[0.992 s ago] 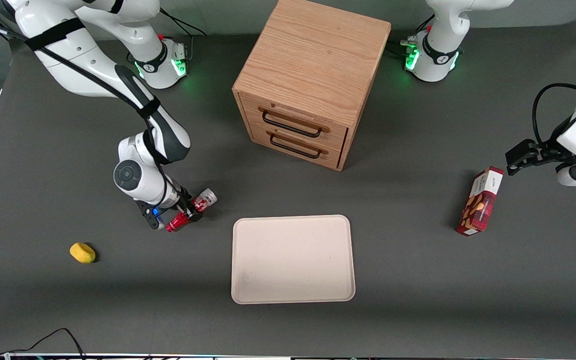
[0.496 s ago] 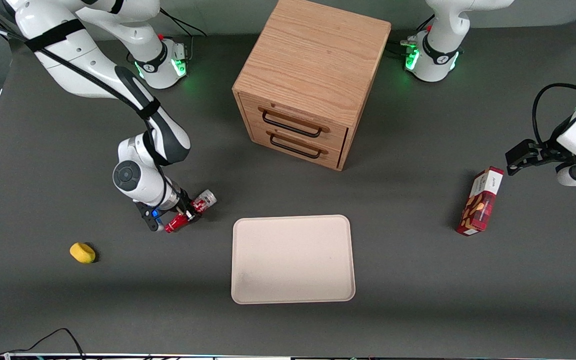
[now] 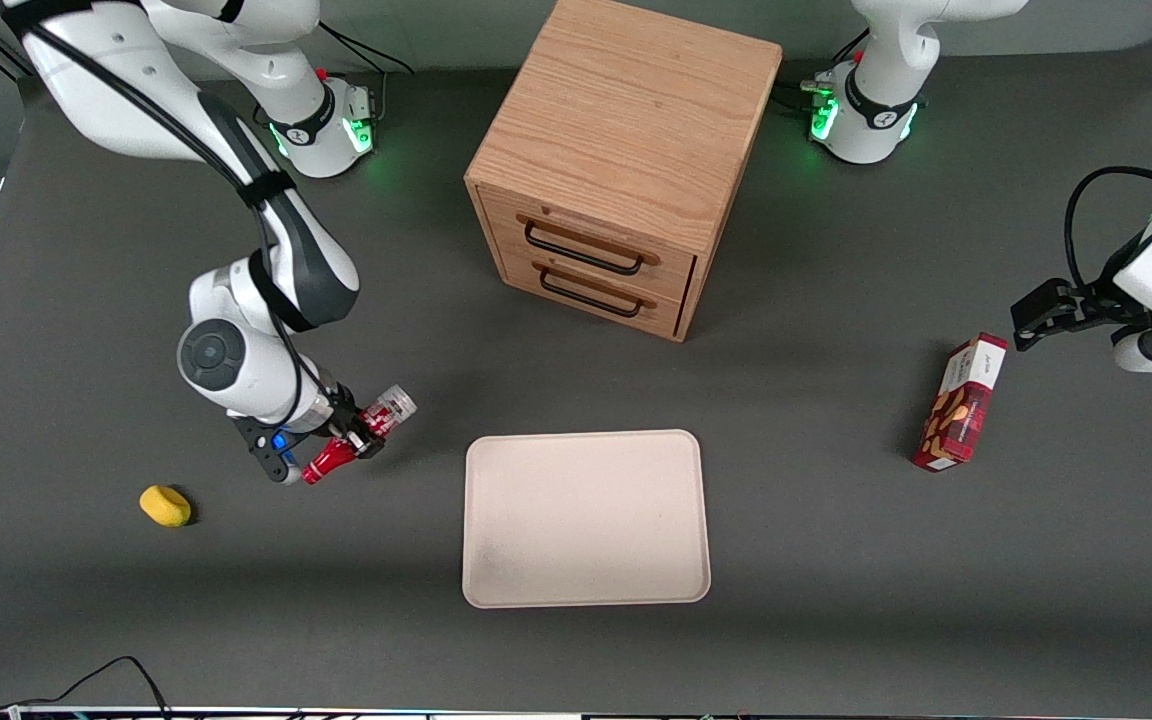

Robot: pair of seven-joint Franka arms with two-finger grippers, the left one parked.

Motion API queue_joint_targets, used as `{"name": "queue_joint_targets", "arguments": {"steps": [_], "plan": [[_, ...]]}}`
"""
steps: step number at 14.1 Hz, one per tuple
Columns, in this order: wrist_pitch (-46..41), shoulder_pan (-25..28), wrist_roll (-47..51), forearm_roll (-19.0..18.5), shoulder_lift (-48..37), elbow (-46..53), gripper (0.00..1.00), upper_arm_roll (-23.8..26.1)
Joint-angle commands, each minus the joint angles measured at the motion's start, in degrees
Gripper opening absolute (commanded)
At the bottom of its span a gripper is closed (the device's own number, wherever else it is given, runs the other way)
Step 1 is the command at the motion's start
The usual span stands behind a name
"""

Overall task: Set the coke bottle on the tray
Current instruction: 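Lift the gripped bottle off the table with the right gripper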

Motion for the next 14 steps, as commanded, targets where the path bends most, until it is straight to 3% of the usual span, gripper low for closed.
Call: {"name": "queue_joint_targets", "arguments": {"steps": [1, 3, 6, 9, 14], "plan": [[-7.46, 0.53, -3.8, -0.71, -1.79, 7.02, 0.19, 1.56], [-9.84, 0.61, -8.45, -1.75, -2.14, 11.07, 0.19, 2.53], [-15.99, 1.66, -19.34, -9.04, -1.18, 18.01, 0.19, 4.99], [-16.09, 2.98, -26.74, -8.89, 0.74, 21.17, 0.19, 5.35], [-16.27, 7.99, -32.79, -9.23, 13.65, 34.7, 0.19, 5.44]]}}
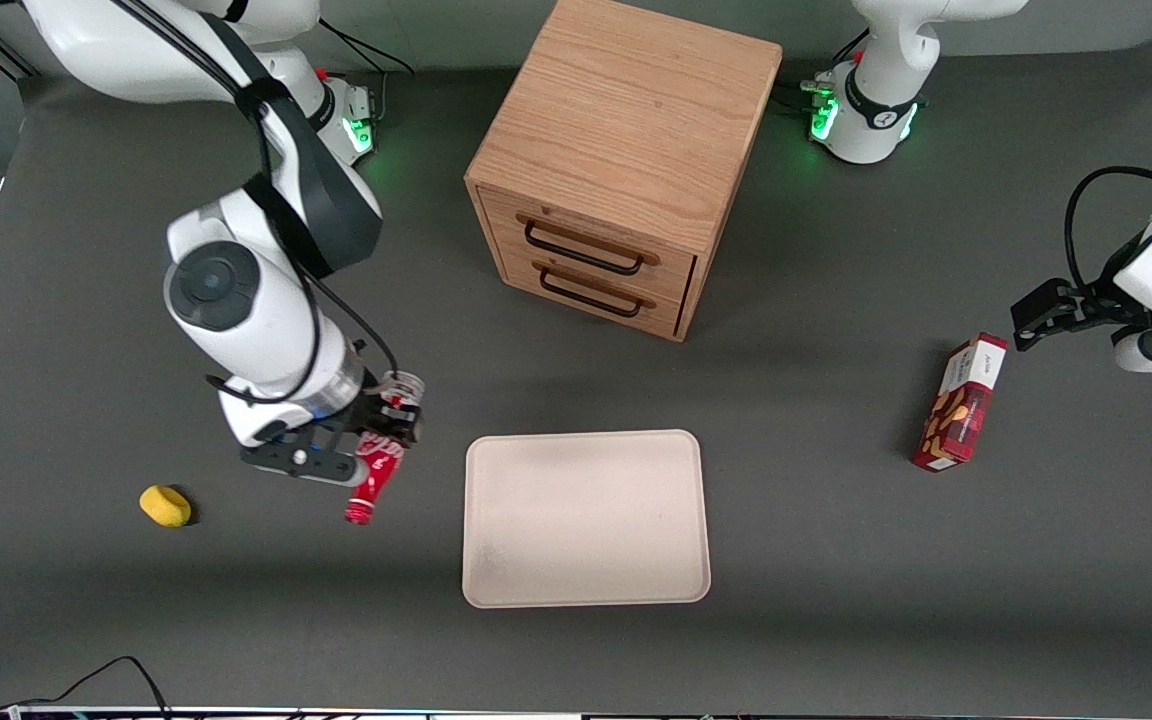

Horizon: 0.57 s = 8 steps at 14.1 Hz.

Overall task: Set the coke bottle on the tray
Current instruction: 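Carry the bottle over the cream tray and stand it upright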

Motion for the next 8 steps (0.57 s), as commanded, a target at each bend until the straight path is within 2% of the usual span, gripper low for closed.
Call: {"name": "queue_joint_targets", "arguments": {"steps": [1, 2, 4, 6, 8], "plan": [[-1.74, 2.01, -8.84, -1.44, 10.24, 12.21, 0.19, 0.03], [-1.83, 2.01, -13.32, -1.26, 12.87, 14.15, 0.19, -0.15], [-1.92, 2.27, -15.56, -1.09, 17.1, 16.09, 0.19, -0.15], [-1.92, 3.5, -15.3, 3.28, 19.22, 17.5, 0.16, -1.02], [-1.66, 4.81, -15.91, 4.36, 20.63, 18.56, 0.15, -3.04]]}}
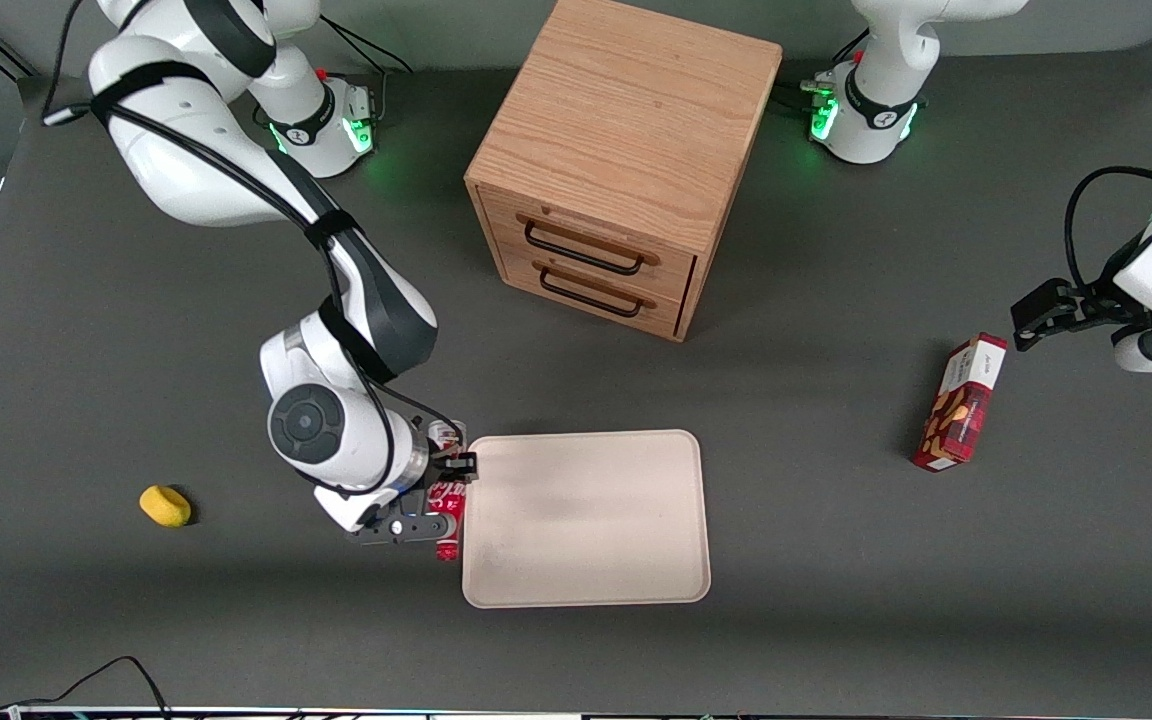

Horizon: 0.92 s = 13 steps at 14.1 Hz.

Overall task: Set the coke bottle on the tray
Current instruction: 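Carry the bottle over the cream tray and stand it upright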

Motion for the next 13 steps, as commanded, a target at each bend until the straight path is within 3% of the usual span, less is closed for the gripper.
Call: {"name": "queue_joint_targets", "arguments": {"steps": [1, 13], "plan": [[-0.9, 2.84, -1.94, 2.24, 2.73, 4.77, 0.15, -2.79], [9.38, 4.34, -0.71, 2.24, 10.82, 4.24, 0.16, -4.38]]}}
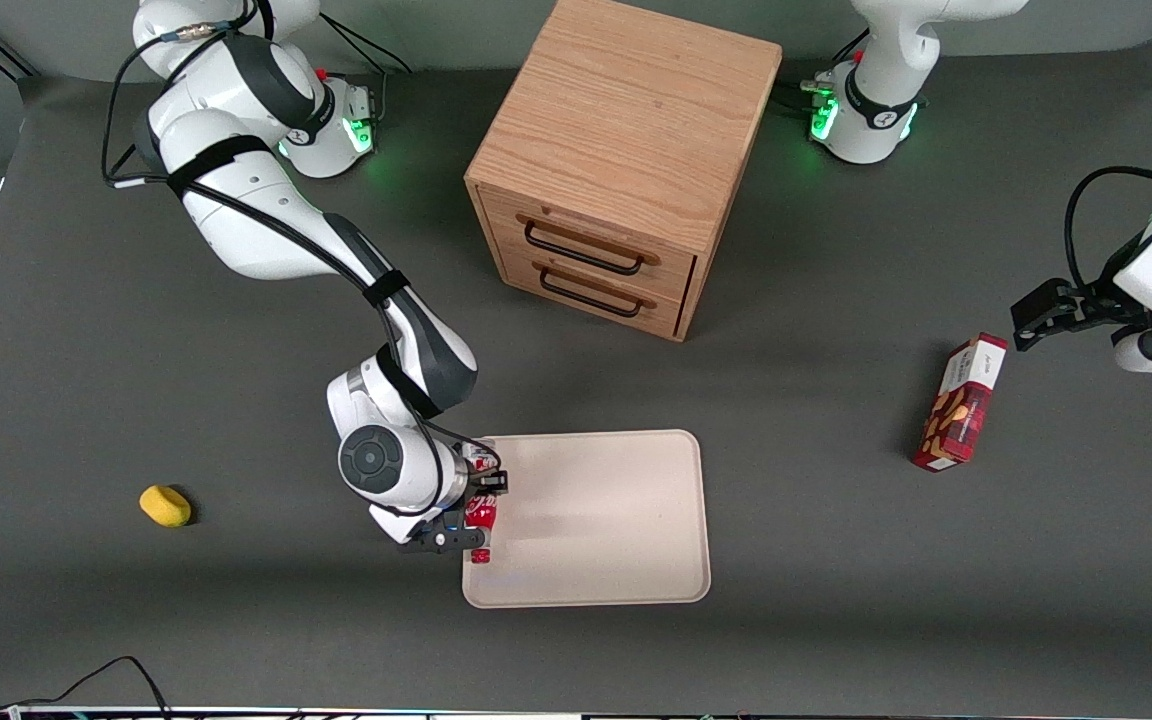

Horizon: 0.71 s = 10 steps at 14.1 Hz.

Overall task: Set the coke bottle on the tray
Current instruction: 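Carry the bottle over the cream tray and stand it upright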

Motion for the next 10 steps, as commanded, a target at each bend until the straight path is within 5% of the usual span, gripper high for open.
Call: {"name": "queue_joint_targets", "arguments": {"steps": [1, 3, 4, 5, 10], "plan": [[2.17, 0.8, -0.39, 1.29, 1.88, 2.29, 0.18, -0.75], [3.41, 0.8, -0.39, 1.29, 2.49, 2.29, 0.28, -0.84], [3.41, 0.89, -0.39, 1.29, 2.5, 2.2, 0.44, -0.84], [3.5, 0.8, -0.39, 1.29, 2.5, 2.2, 0.98, -0.84], [3.5, 1.24, -0.3, 1.2, 2.41, 1.94, 1.0, -0.84]]}}
